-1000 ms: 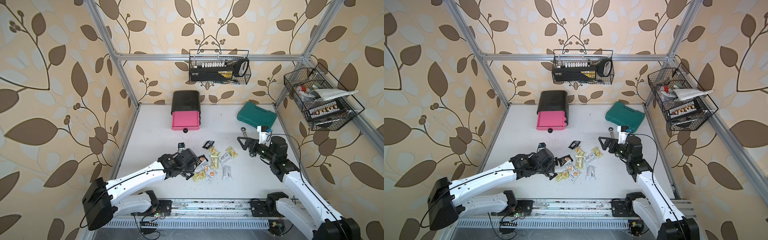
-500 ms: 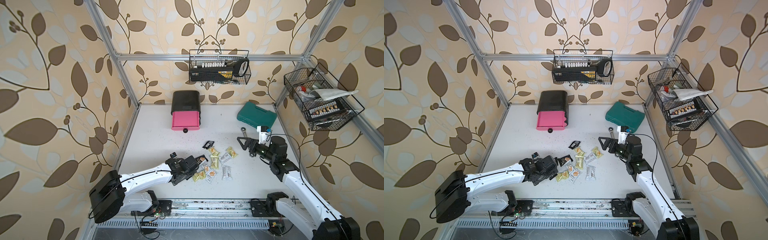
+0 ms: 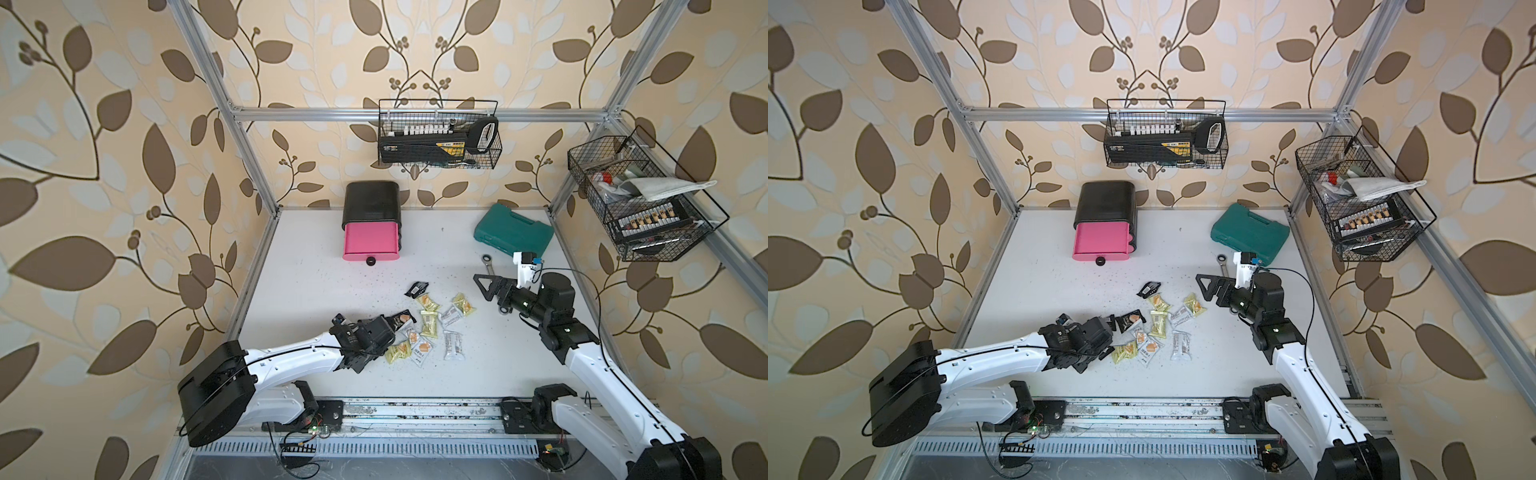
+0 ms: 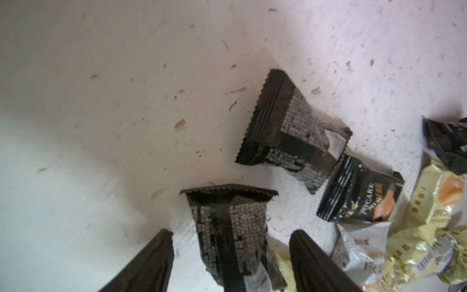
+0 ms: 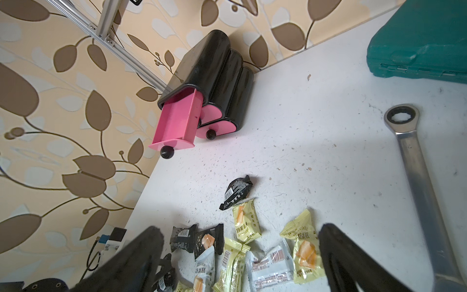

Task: Place the cookies into the drawer by color
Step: Pick up the cookie at the center of the board.

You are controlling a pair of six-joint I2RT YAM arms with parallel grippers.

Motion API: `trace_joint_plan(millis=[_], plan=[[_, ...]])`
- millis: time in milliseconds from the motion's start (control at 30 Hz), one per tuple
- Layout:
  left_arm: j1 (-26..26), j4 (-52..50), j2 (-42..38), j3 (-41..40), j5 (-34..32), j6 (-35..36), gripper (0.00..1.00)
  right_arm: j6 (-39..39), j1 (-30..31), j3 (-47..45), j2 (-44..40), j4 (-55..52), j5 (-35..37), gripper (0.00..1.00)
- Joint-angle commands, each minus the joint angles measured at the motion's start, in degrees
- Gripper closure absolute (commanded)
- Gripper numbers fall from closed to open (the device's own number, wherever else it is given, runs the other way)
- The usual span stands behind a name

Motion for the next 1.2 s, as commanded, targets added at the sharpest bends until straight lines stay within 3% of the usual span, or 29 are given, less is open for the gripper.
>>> trace_joint_plan(millis=[0,133,400,700,900,1167], plan=[[0.05,0.38,2.07,1.44,0.22,-1.31,0.24,-0.77,0.36,-0.74,-1.02,-0.36,0.59,0.01],[0.78,-0.55,5.13,3.09,1.74,-0.62,0.31,-0.88,0.48,-0.72,-0.98,-0.43,0.72,0.01],[1.02,-6.22,6.26,2.53,3.40,-6.08,0.51,-0.75,0.68,-0.61,-0.07,-0.24,0.89,0.01],[1.33,-11.09,5.17,5.78,1.64,-0.32,0.72,-0.70,0.59,-0.76,-0.62,-0.43,0.96,0.01],[2.15,-12.68,3.66,7.57,1.64,4.28,0.73,-0.70,0.62,-0.87,-1.46,-0.48,1.12,0.01],[2.36,-20.27,-2.04,16.52,-3.85,13.21,0.73,-0.52,0.63,-0.87,-1.02,-0.42,1.03,0.01]])
